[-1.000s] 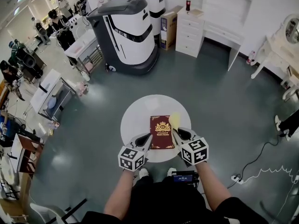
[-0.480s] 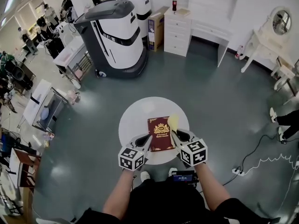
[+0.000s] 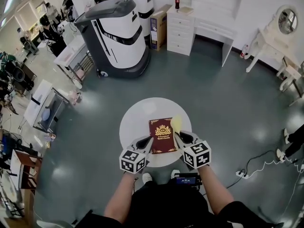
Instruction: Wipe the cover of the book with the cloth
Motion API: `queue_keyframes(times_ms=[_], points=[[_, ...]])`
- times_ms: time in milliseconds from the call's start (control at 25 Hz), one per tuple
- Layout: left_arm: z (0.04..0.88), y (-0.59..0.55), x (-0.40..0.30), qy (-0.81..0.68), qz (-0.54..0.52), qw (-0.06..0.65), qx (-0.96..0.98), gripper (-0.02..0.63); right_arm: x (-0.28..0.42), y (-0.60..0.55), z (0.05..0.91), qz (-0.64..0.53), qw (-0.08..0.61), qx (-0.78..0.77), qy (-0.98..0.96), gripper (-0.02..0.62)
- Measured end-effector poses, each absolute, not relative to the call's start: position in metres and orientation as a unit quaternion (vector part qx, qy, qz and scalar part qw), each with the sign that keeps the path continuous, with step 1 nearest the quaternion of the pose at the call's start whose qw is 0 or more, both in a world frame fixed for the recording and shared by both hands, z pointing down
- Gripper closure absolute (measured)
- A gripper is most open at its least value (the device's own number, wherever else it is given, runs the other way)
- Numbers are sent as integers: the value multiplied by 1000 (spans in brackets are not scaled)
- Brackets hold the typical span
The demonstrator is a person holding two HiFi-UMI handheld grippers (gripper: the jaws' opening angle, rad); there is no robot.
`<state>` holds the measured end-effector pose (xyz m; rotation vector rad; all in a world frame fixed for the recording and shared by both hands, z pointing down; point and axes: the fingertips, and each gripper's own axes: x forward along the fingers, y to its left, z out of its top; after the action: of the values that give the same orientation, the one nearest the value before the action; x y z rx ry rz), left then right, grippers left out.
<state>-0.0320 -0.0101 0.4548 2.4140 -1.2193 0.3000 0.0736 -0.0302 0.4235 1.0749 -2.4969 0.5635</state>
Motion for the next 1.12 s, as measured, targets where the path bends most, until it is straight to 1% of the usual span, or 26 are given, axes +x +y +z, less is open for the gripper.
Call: queue_keyframes(times_ms=[320, 520, 600, 800, 1120], points=[[469, -15, -26, -473, 124, 220, 844, 595, 95, -41, 430, 199, 189, 354, -894, 517], [493, -18, -27, -490, 139, 251, 823, 596, 97, -46, 443, 201, 198, 338, -898, 517], [507, -18, -29, -487, 148, 274, 816, 595, 96, -48, 450, 206, 205, 335, -896, 515], [549, -20, -33, -440, 152, 369, 804, 594, 84, -61, 469, 221, 217, 338, -889, 517], [601, -28, -50, -392, 177, 447, 784, 588, 55, -85, 497, 250, 239, 354, -869, 517]])
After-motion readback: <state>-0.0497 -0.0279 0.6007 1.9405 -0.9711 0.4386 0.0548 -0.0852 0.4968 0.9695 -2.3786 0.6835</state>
